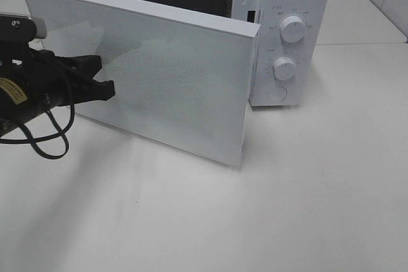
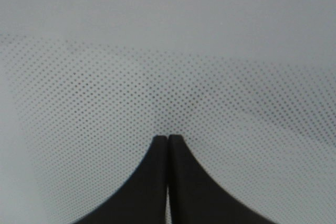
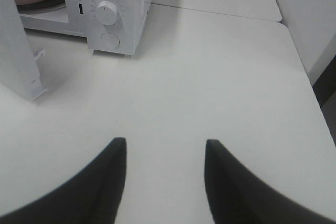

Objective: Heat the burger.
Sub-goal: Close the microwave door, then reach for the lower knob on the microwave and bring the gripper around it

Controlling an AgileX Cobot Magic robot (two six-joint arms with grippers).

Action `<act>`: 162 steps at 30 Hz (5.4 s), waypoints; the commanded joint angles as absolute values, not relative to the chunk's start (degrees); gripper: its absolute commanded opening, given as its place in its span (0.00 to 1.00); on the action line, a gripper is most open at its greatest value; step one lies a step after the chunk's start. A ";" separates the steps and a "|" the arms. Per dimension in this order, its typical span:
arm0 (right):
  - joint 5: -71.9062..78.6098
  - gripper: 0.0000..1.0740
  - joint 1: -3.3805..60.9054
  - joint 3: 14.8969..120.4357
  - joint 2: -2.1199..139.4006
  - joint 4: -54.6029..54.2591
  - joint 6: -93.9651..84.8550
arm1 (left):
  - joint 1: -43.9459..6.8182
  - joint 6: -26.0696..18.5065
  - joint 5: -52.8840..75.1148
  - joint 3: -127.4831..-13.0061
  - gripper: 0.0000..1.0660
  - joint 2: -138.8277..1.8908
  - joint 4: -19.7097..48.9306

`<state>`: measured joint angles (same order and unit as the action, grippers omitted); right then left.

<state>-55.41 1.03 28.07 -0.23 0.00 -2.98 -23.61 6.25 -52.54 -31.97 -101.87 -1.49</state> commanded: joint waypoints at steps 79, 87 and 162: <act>-55.06 0.46 0.86 28.07 -1.78 0.46 -3.50 | -28.65 -3.04 52.60 -58.33 0.95 -69.67 -0.52; -55.06 0.46 0.86 28.07 -1.78 0.46 -3.50 | -9.68 -12.38 54.66 -51.68 0.95 -58.50 1.49; -55.06 0.46 0.86 28.07 -1.60 0.52 -3.44 | 2.35 -7.62 59.30 -28.53 0.95 1.49 4.24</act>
